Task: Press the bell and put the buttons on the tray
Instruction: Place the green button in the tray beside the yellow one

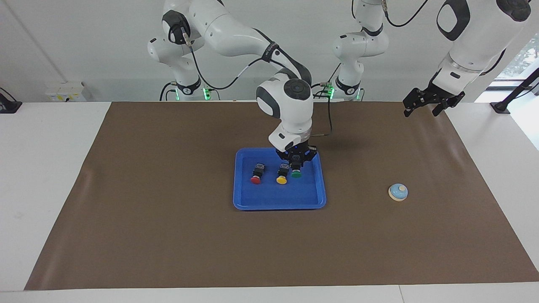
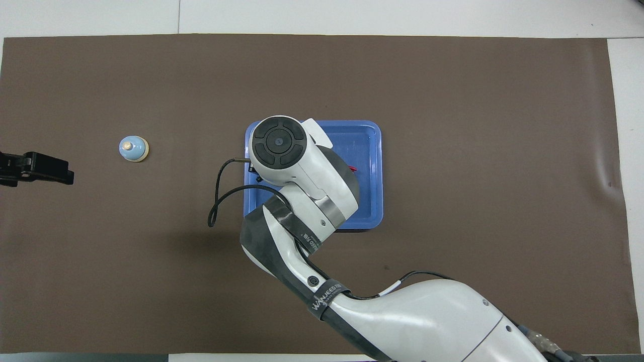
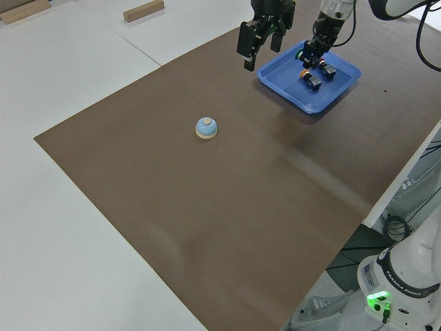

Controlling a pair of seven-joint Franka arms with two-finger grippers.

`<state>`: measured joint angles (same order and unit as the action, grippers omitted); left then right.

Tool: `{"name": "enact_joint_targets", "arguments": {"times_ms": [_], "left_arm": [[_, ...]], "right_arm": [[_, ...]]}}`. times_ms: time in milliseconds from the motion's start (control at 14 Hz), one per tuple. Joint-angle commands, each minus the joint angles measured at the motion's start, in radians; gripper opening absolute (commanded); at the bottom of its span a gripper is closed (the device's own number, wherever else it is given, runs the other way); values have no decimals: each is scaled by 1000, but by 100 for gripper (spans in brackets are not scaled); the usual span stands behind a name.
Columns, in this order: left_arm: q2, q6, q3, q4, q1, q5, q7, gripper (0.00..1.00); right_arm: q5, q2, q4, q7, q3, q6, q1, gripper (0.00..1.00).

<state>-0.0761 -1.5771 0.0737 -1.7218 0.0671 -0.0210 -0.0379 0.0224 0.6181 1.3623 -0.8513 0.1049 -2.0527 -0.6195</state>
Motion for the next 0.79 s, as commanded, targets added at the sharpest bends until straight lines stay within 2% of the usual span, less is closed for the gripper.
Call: {"name": "enact_joint_targets", "arguments": {"times_ms": [0,143,501,573,644,716], "left_arm": [[-1,14,0,13,3,1,-7,100],[-1,12,0,13,3,1,-7,100],[-1,14,0,13,3,1,-7,100],[-1,14,0,13,3,1,-7,100],[-1,14,0,13,3,1,-7,100],[-1,14,0,13,3,1,-7,100]], "right_arm": [[59,75,-38,3,-5,-49,-34,0],[73,101,-38,5,-5,-58,-48,0],[59,101,-38,-5,-4,-58,-57,0],[50,101,-38,-11,-4,-60,-62,25],[48,100,-38,-23,-5,-67,-65,99],[48,98,-38,-37,-5,-57,-71,100]]}}
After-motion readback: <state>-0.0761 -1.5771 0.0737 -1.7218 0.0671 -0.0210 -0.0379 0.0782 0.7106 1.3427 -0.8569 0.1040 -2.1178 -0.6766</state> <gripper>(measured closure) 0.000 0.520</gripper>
